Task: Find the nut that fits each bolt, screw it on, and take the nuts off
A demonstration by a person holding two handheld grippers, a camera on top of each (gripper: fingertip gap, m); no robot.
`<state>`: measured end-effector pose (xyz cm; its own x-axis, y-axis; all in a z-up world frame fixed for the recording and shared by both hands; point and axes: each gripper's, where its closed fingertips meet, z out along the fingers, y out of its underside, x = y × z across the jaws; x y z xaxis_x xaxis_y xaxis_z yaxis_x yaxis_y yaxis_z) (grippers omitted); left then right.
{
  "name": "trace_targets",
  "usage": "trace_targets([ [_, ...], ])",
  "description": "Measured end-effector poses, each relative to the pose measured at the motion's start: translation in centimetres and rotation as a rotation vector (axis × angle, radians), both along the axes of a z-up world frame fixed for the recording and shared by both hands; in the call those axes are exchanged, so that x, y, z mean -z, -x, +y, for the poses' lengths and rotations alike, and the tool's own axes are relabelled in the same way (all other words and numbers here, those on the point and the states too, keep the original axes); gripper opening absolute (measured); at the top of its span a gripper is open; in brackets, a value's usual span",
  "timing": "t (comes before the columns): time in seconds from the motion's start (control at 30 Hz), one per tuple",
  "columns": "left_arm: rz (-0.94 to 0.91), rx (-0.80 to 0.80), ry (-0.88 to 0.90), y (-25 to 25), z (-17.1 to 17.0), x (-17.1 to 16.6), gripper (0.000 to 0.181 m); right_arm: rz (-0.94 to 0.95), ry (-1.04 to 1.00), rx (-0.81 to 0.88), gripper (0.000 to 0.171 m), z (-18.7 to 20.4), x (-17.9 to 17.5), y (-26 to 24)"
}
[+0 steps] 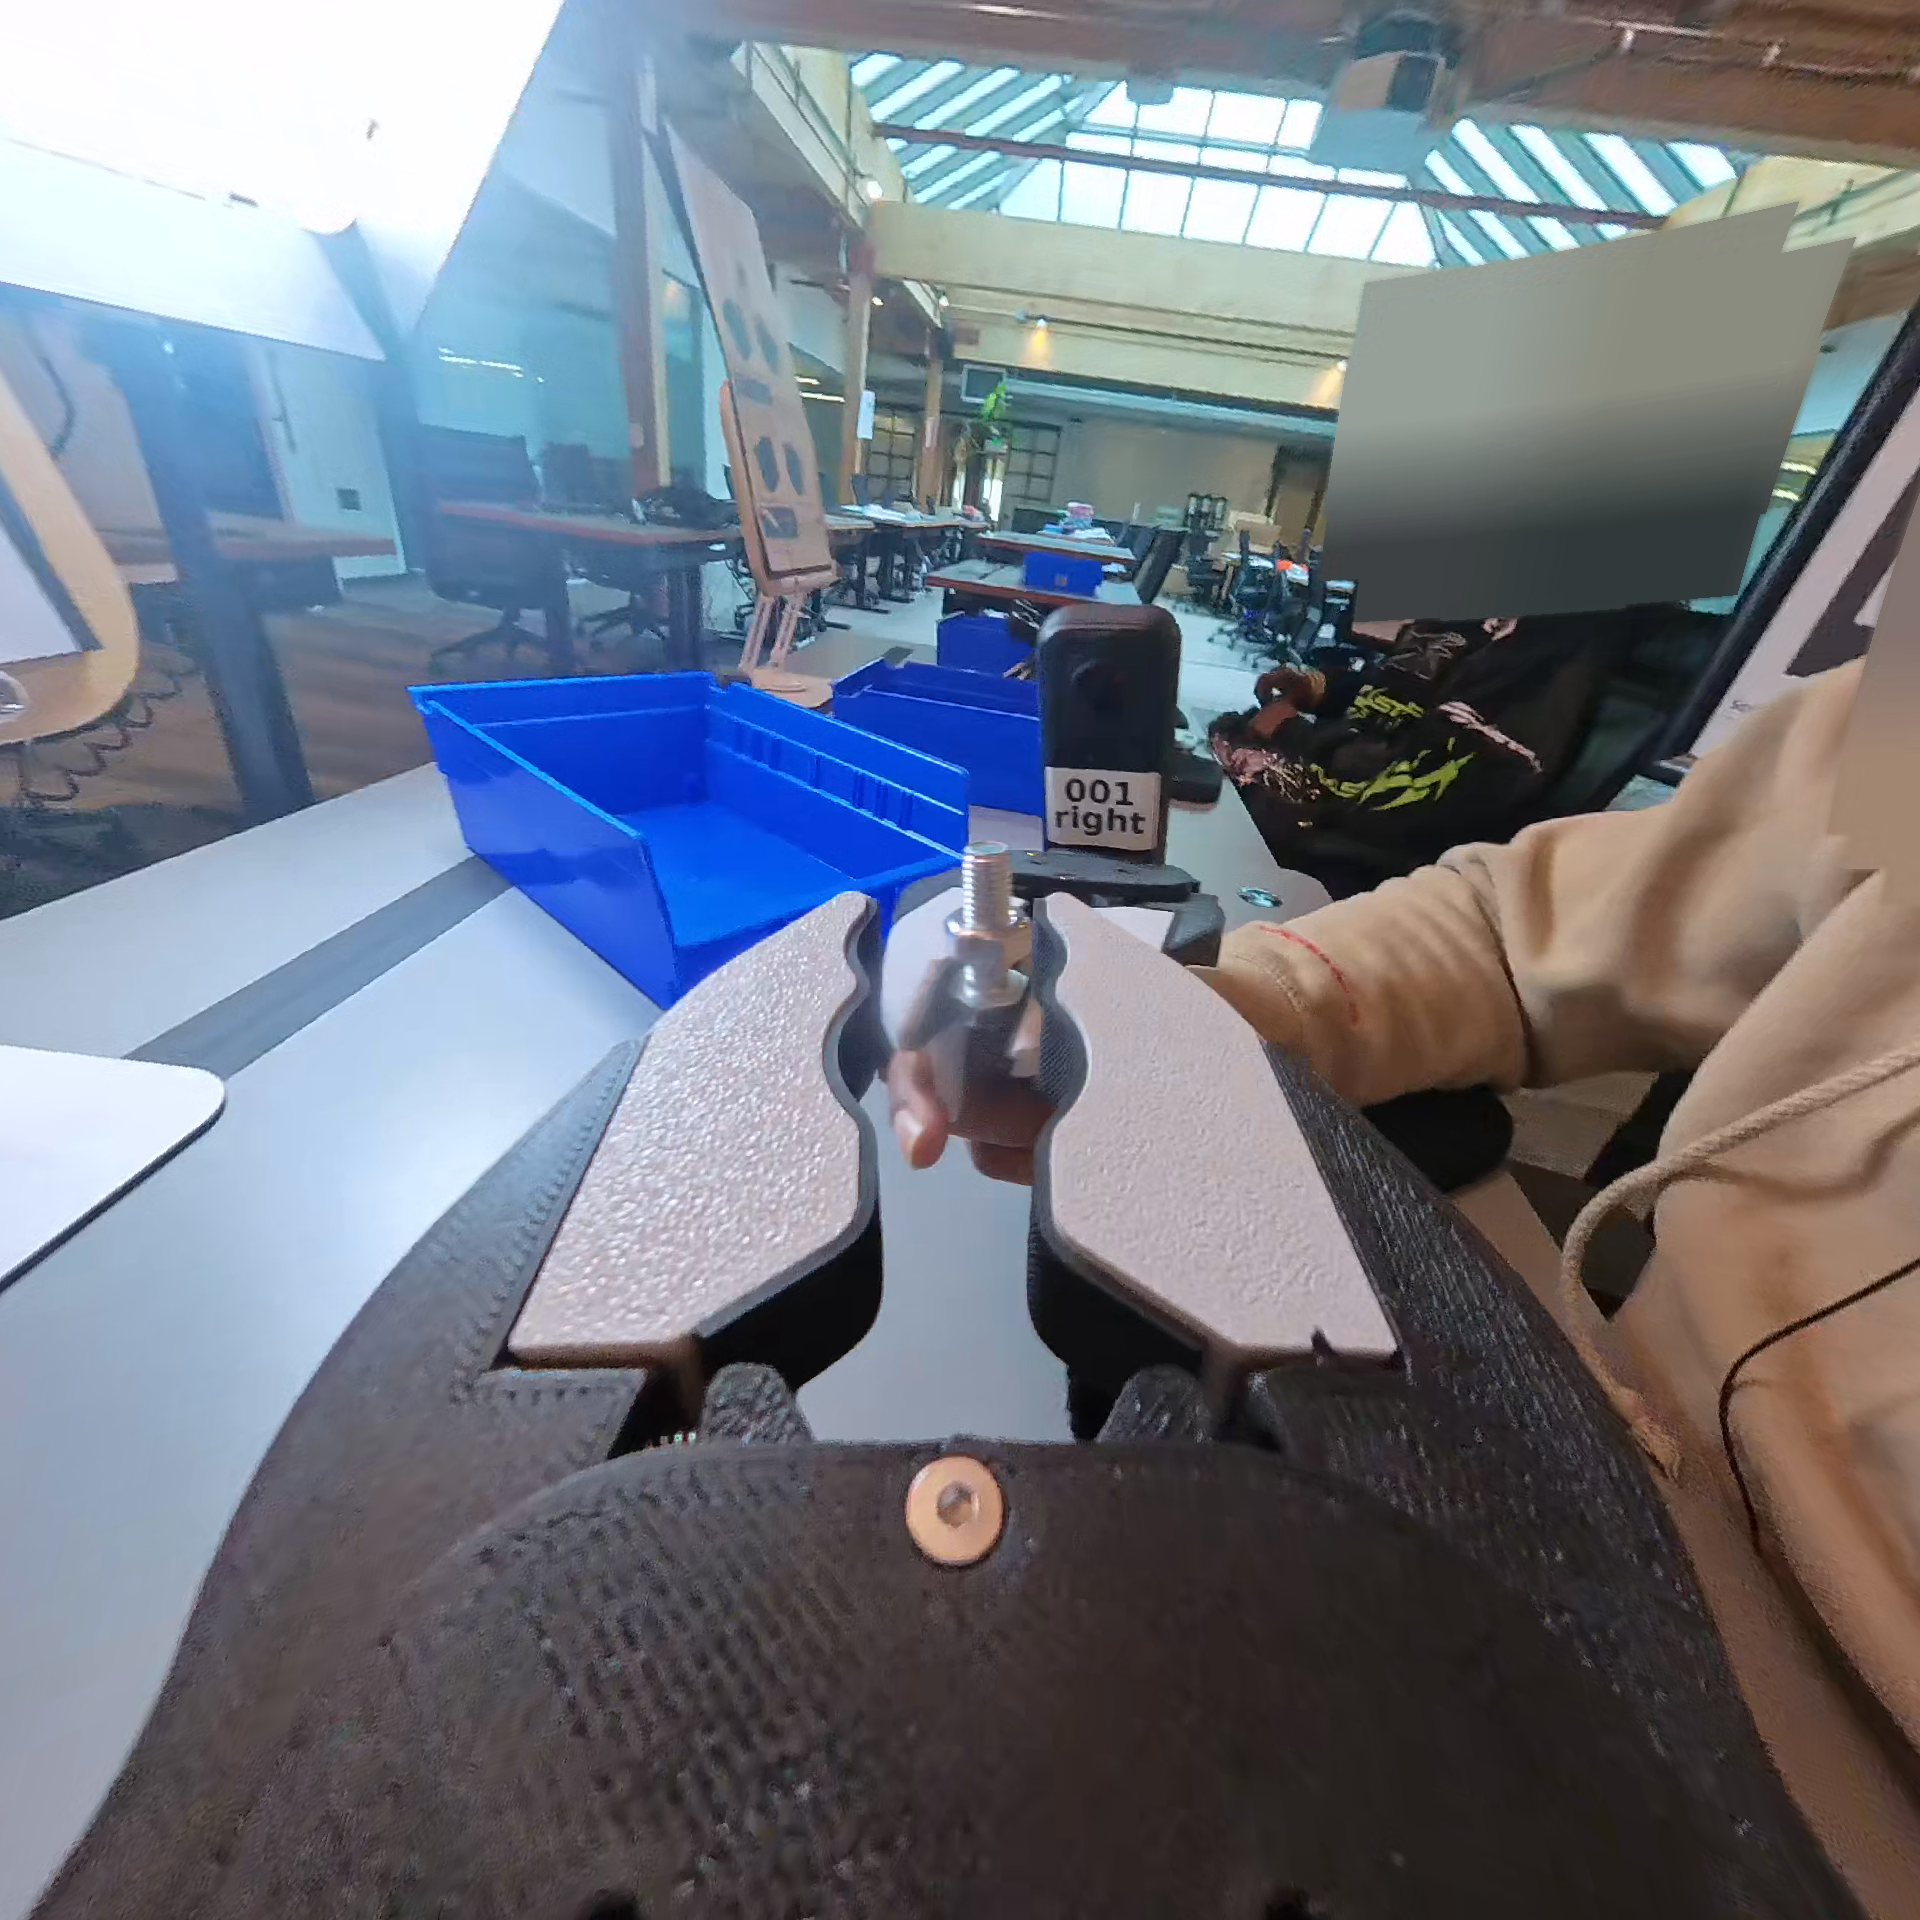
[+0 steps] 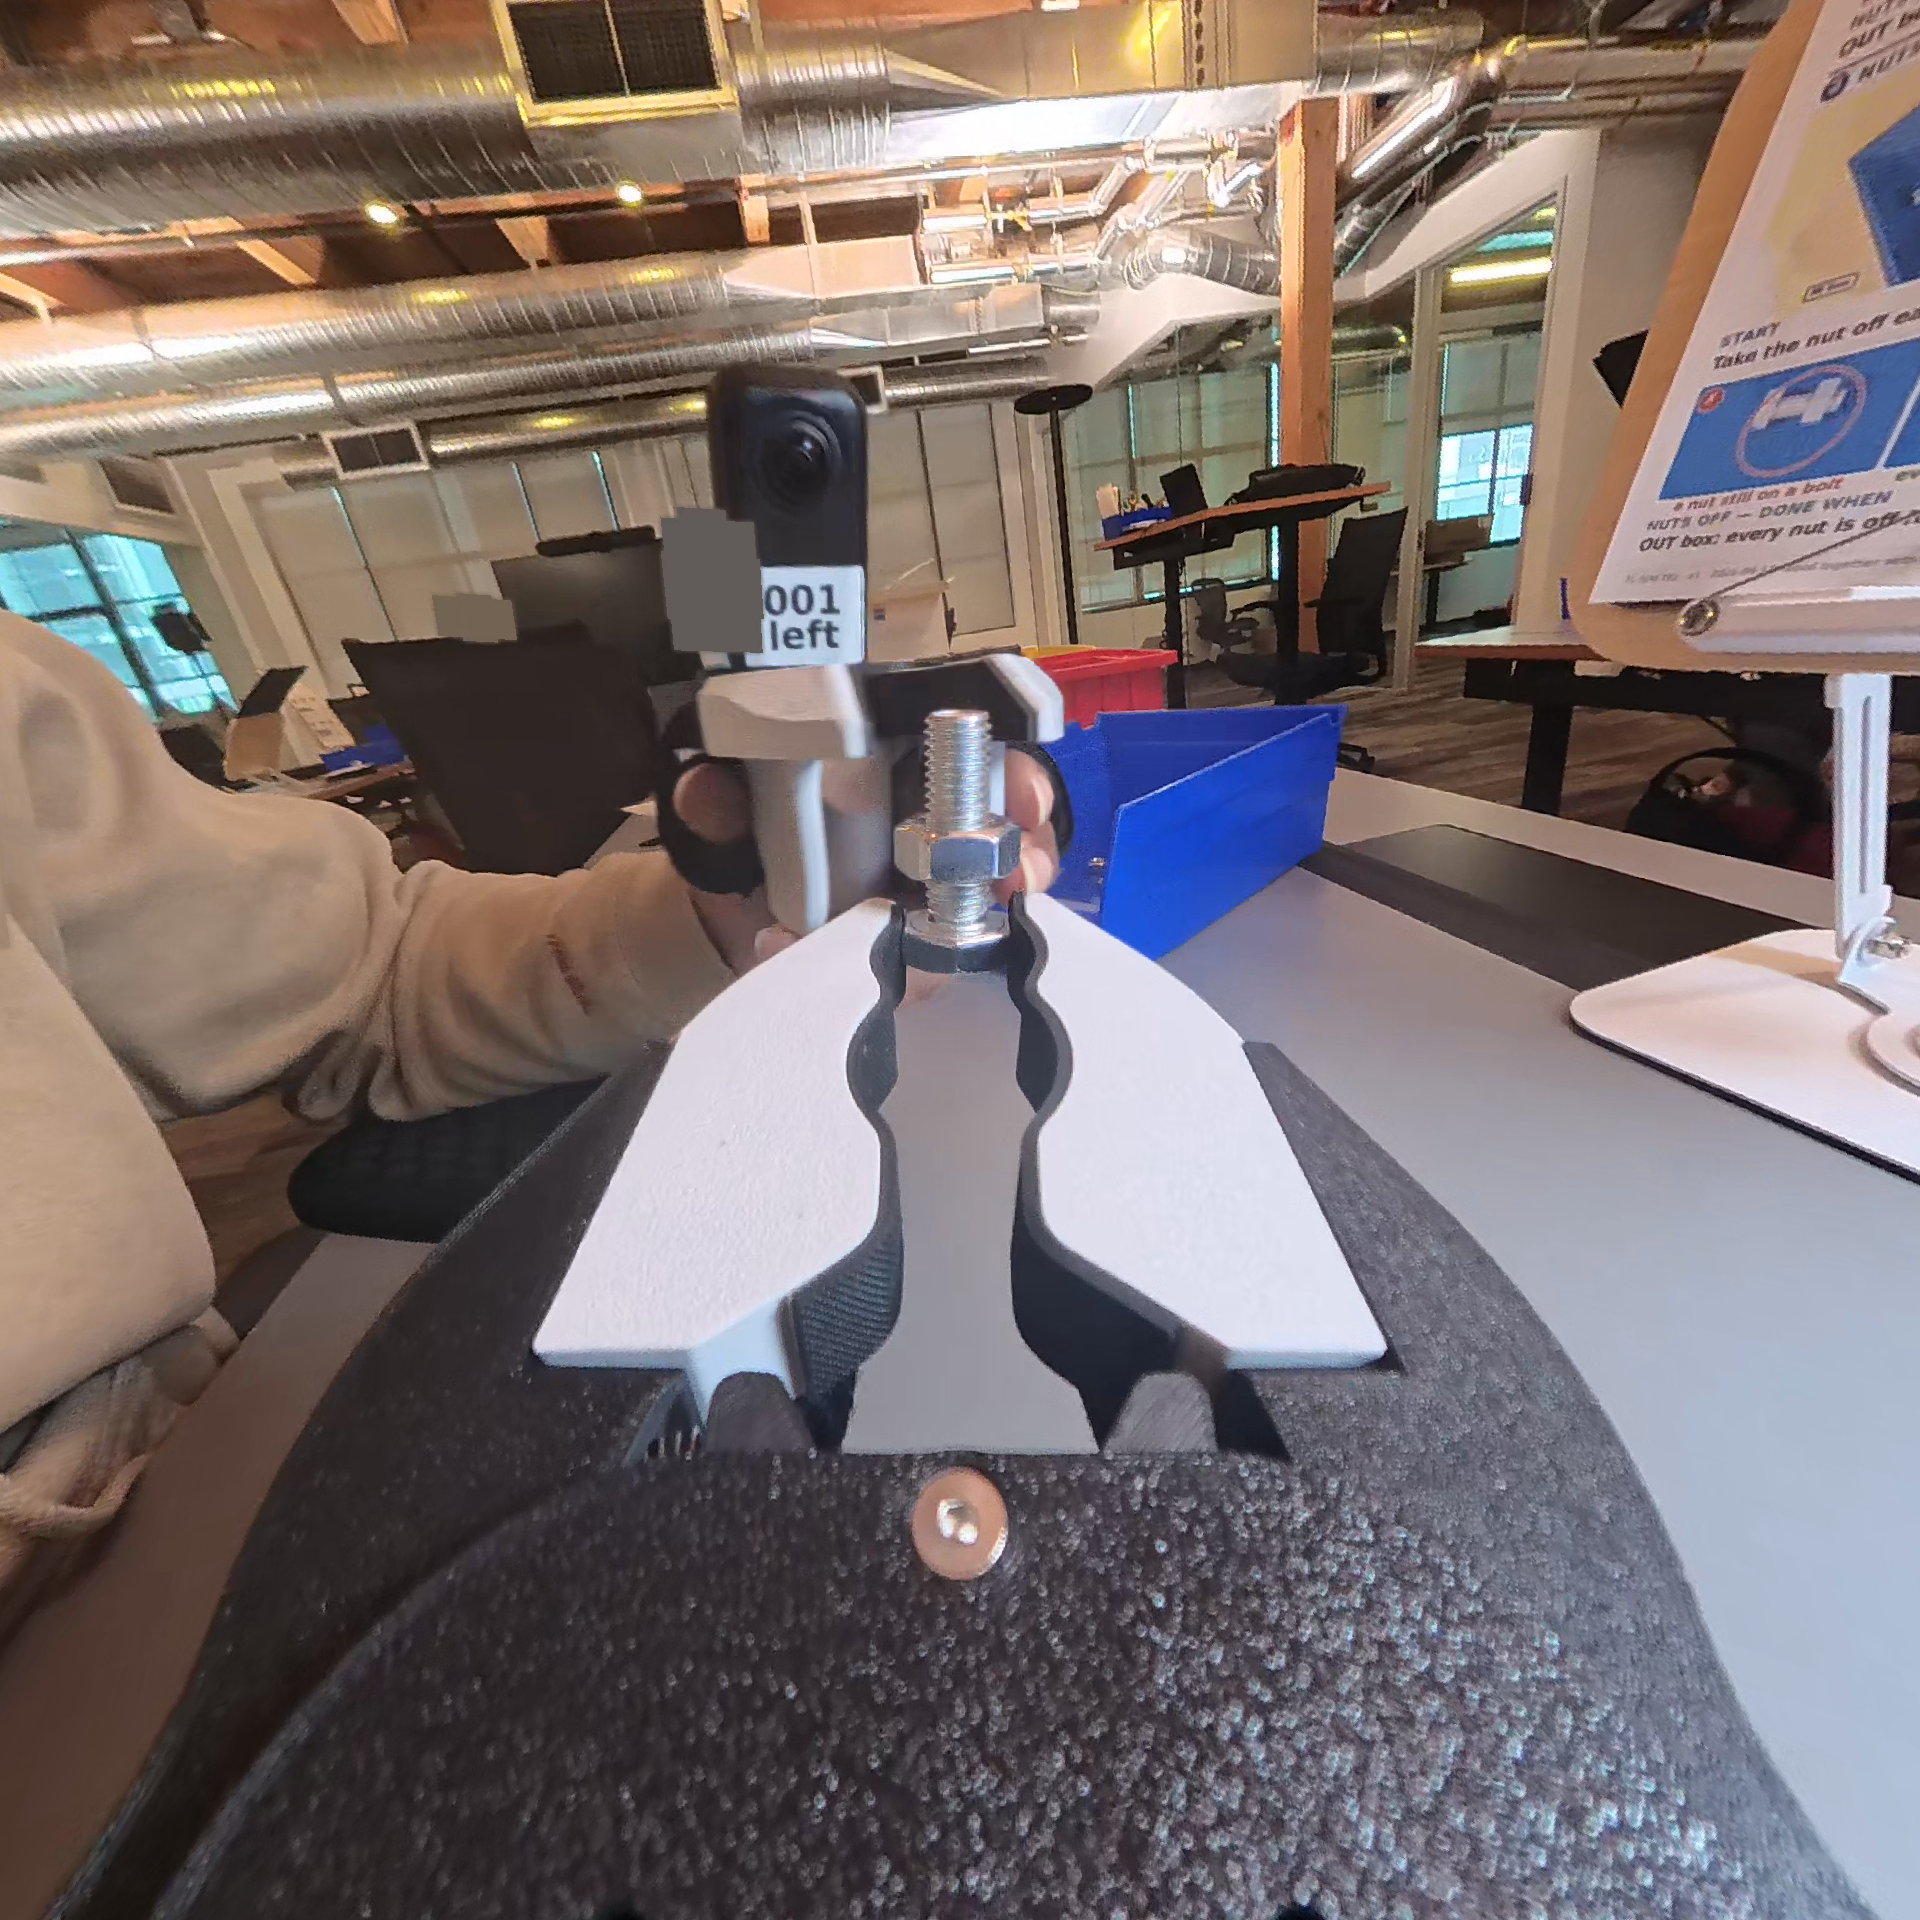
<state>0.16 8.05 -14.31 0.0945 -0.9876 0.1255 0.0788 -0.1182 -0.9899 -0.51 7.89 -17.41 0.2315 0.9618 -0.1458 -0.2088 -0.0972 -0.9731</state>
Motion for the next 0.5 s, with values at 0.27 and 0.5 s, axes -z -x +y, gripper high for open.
trace_targets([
  [0.27,0.049,-0.061,0.005,0.6,1.3,0.8,0.018,-0.009,-0.013,-0.008,0.019,-0.4,-0.1,0.2],
  [0.5,0.05,0.029,0.003,-0.9,-0.9,1.2,0.022,-0.112,-0.007,-0.004,0.019,-0.4,1.7,1.3],
])
